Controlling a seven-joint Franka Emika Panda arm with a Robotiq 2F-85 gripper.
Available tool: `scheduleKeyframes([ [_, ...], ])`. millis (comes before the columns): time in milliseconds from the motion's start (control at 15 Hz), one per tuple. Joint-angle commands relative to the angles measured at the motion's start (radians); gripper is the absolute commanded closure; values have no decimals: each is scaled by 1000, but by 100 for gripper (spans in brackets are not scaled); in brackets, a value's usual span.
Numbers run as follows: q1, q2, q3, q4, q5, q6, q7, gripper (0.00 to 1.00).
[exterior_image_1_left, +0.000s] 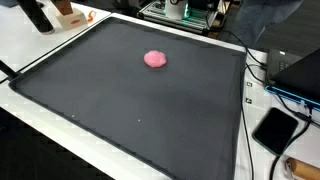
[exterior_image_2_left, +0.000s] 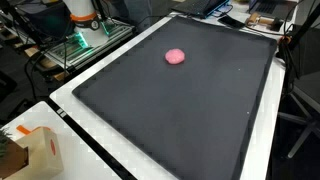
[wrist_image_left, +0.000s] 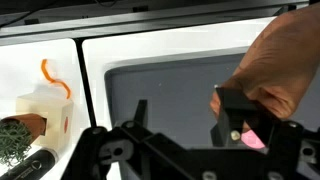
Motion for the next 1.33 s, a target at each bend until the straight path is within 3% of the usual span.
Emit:
scheduleKeyframes([
  [0,10,0,-7,2,-4,-3,5,25],
  [133,11,3,-6,8,-7,-5,4,34],
  [667,13,1,3,18,-13,-9,10,98],
  [800,14,1,5,19,-15,-6,9,100],
  [867,14,3,3,21,-18,-4,5,97],
  [933,16,1,-1,15,-6,-3,5,88],
  [1267,16,1,-1,20,-11,-3,5,88],
])
